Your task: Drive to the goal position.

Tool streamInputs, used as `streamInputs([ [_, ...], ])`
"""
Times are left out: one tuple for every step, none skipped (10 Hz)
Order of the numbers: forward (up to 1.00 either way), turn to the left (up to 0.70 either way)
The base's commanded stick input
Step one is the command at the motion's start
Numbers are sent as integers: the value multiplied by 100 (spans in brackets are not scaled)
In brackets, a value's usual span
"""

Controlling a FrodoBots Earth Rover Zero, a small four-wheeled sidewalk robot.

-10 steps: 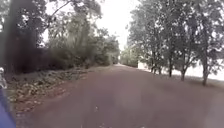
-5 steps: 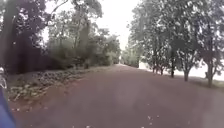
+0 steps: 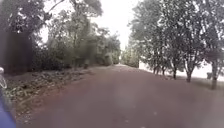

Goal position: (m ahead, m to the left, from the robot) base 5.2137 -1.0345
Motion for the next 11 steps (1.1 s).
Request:
streamInputs([
  [70,-4],
  [70,-7],
  [70,-8],
  [70,-9],
  [70,-10],
  [70,-11],
  [70,-12],
  [70,-12],
  [70,-8],
  [70,-4],
  [70,-1],
])
